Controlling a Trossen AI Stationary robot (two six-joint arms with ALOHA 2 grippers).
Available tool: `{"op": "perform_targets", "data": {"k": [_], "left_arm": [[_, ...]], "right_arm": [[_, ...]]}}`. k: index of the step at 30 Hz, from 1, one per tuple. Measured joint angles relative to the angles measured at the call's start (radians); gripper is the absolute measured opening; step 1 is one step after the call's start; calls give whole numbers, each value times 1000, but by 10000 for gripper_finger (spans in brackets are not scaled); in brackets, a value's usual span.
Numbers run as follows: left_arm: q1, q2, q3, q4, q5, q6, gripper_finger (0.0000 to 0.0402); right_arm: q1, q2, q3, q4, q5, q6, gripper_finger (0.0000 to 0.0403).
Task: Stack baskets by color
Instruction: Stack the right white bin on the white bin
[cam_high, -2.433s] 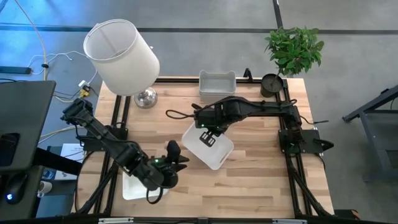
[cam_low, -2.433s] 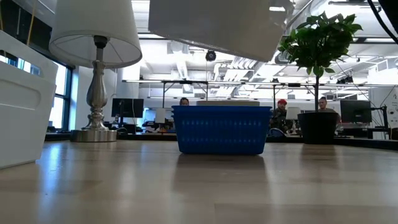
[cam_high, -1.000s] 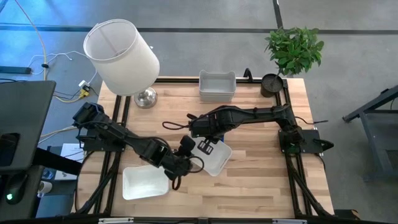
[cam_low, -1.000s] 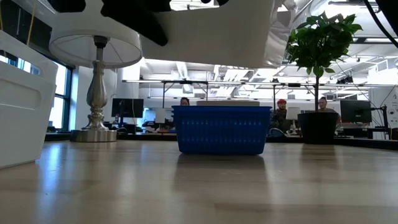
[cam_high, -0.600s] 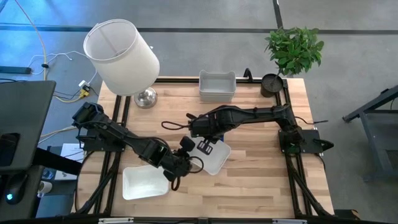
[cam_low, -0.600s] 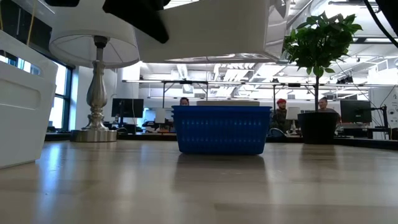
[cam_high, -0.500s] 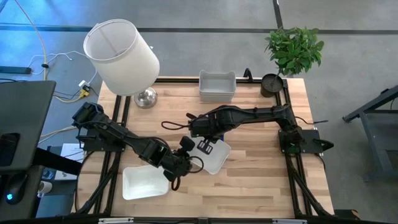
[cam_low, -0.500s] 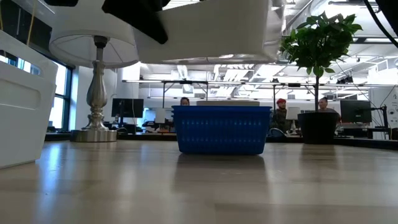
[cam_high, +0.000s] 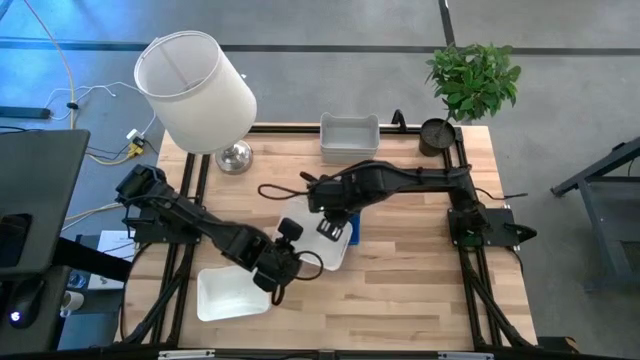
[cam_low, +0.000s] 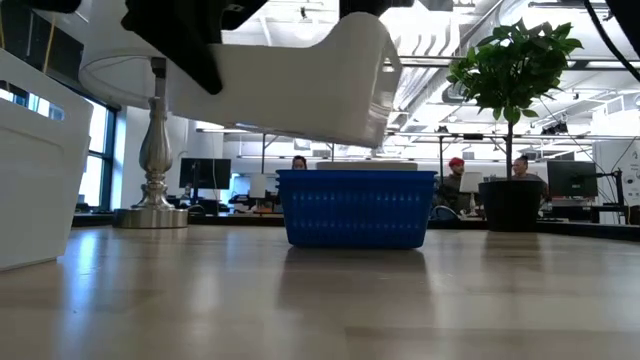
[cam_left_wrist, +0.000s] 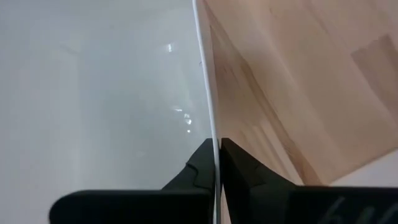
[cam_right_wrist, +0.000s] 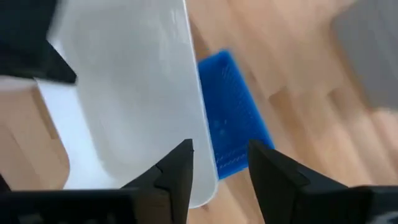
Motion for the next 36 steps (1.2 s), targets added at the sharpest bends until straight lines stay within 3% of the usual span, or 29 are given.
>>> {"op": "perform_targets", "data": {"k": [4, 10, 20, 27, 36], "left_arm": [[-20, 0, 0, -44, -1, -63, 0], [-69, -29, 1, -97, -2, -154, 0], [-194, -195, 1, -187, -5, -477, 0], [-356, -281, 1, -215, -55, -809, 0], [-547, -252, 1, -232, -116, -1161, 0]], "right_arm": [[22, -65, -25, 19, 51, -34, 142], [63, -149, -27, 1, 237, -42, 142], [120, -219, -31, 1, 391, -42, 142], [141, -223, -31, 1, 412, -50, 142], [141, -223, -31, 1, 431, -68, 142]]}}
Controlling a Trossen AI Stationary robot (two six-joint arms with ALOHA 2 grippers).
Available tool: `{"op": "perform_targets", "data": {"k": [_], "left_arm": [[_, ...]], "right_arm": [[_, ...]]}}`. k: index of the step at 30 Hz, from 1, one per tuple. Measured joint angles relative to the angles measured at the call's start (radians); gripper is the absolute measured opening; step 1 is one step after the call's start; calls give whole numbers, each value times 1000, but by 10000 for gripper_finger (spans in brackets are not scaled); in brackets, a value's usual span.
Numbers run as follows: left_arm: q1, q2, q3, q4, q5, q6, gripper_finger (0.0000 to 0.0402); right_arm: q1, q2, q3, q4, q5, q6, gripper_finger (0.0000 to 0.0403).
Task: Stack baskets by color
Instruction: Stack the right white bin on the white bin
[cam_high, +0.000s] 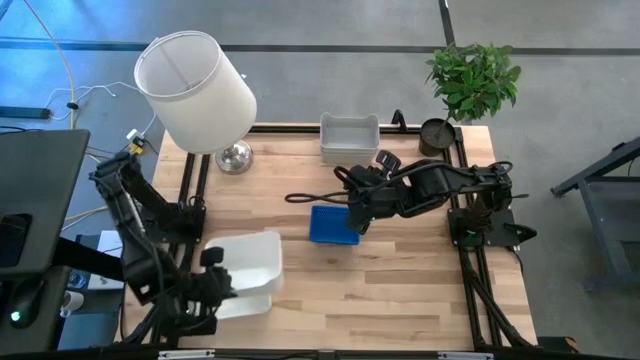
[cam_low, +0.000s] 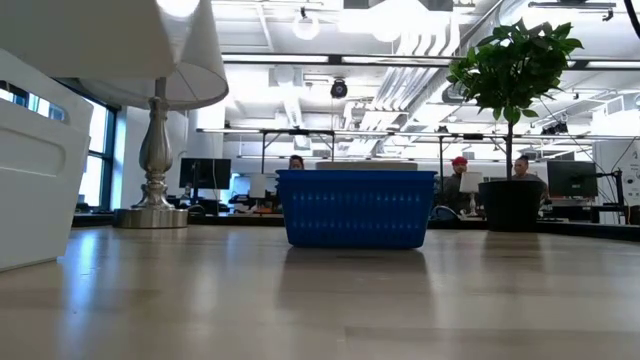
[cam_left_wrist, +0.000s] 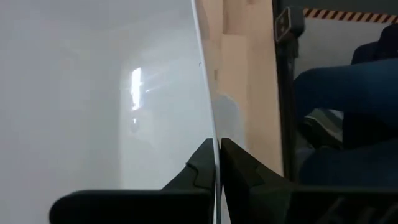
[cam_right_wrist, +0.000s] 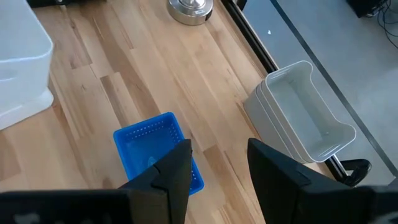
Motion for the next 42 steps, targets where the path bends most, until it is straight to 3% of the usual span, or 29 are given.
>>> {"op": "perform_targets", "data": {"k": [6, 22, 36, 42], "left_arm": [[-83, 49, 0, 0, -25, -150, 0], [-205, 130, 0, -24, -21, -305, 0], [-215, 256, -11, -61, -19, -304, 0], [-215, 296, -11, -154, 4, -288, 0]], "right_arm": [[0, 0, 0, 0, 0, 0, 142], [-4, 1, 0, 0, 3, 27, 142], [-16, 1, 0, 3, -1, 35, 142], [-16, 1, 0, 3, -5, 35, 142]]}}
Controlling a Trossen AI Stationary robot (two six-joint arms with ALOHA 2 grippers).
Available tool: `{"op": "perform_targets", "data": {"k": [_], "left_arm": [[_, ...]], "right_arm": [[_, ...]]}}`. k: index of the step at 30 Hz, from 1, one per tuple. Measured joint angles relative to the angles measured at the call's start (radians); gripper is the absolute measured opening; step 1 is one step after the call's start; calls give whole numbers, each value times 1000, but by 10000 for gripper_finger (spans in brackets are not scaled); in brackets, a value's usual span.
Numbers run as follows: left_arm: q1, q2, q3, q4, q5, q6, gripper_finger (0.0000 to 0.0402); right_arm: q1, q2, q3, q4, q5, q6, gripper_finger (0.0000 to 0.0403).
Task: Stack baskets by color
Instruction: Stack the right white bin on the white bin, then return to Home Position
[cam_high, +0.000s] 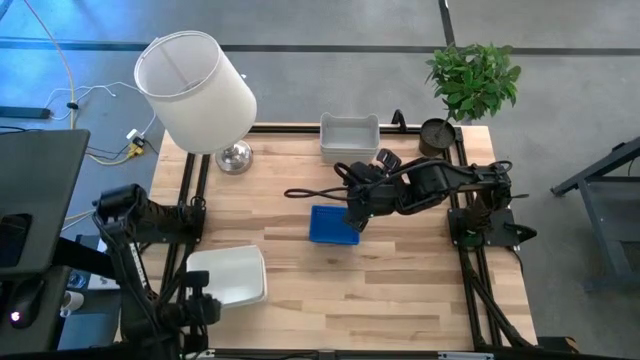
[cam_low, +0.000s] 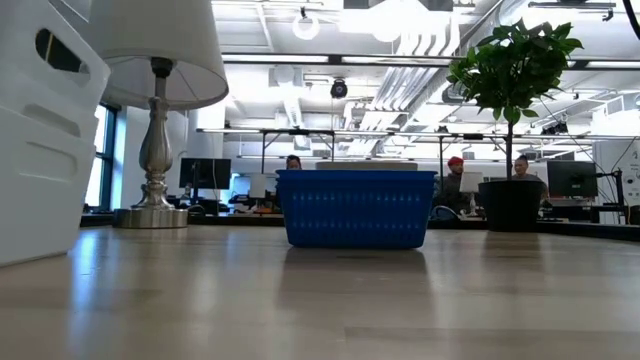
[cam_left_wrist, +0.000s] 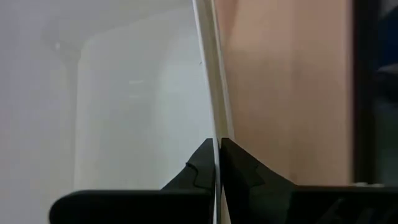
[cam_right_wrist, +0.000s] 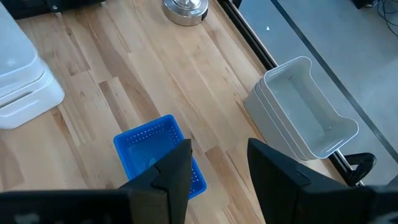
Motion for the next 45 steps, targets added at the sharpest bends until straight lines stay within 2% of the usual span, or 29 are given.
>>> {"op": "perform_targets", "data": {"k": [10, 19, 23, 34, 40, 45], "left_arm": [[3, 13, 0, -76, 3, 136, 39], [11, 12, 0, -71, 58, 59, 101], [11, 12, 9, -70, 71, 71, 118], [8, -50, 61, -75, 70, 131, 120], [7, -60, 61, -75, 128, 163, 118], [11, -81, 61, -89, 37, 213, 117]], "right_arm": [[0, 0, 0, 0, 0, 11, 142], [0, 0, 0, 0, 0, 10, 142], [0, 0, 0, 0, 0, 8, 142], [0, 0, 0, 0, 0, -1, 142], [0, 0, 0, -1, 0, -1, 142], [0, 0, 0, 0, 0, -1, 142]]}}
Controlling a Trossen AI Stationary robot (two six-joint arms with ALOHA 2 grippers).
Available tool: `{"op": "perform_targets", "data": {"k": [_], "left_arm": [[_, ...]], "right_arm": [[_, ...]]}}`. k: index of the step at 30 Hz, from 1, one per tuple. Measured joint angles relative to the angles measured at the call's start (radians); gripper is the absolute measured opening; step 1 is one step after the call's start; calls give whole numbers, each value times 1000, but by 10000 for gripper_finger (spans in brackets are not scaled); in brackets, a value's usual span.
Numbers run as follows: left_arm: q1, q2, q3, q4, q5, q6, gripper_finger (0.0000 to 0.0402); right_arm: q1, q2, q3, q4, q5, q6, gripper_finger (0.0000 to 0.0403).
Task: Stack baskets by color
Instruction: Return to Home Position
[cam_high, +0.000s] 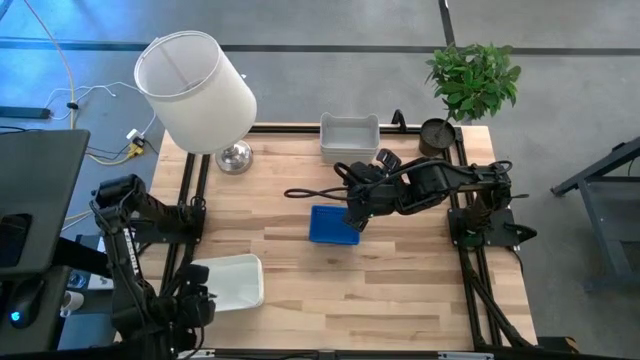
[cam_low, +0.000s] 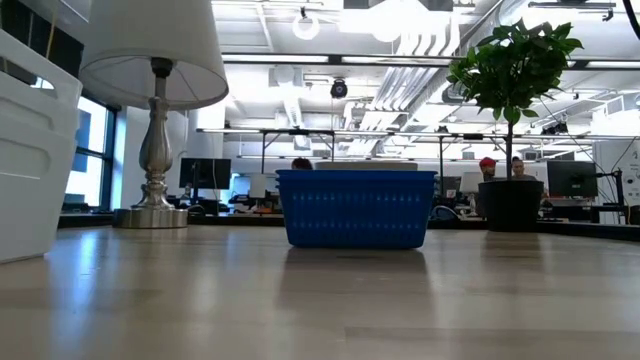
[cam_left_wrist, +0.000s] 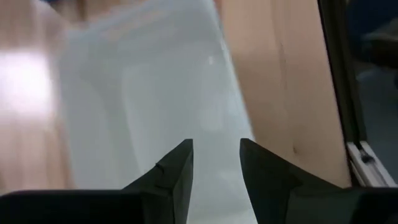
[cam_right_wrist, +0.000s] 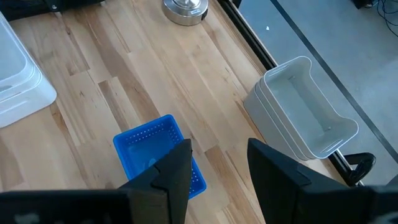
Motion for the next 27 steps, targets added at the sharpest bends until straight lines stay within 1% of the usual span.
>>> {"op": "perform_targets", "data": {"k": [6, 11, 17, 20, 23, 25, 27], "left_arm": [[5, -95, 0, -24, -117, 20, 117], [15, -209, 0, -23, -222, 50, 117], [51, -340, 0, -1, -272, 128, 117], [85, -398, 0, 44, -265, 202, 117], [133, -452, 0, 116, -218, 317, 117], [174, -484, 0, 176, -148, 421, 117], [221, -519, -1, 236, -57, 530, 117]], "right_arm": [[2, 0, 0, -3, -1, -2, 142], [20, 0, -7, -1, 8, -67, 142], [37, -3, -127, -3, 81, -95, 142], [37, -4, -216, -3, 113, -113, 142], [34, -18, -313, -3, 136, -113, 142], [26, -41, -384, -3, 152, -112, 142], [13, -68, -456, -3, 159, -98, 142]]}}
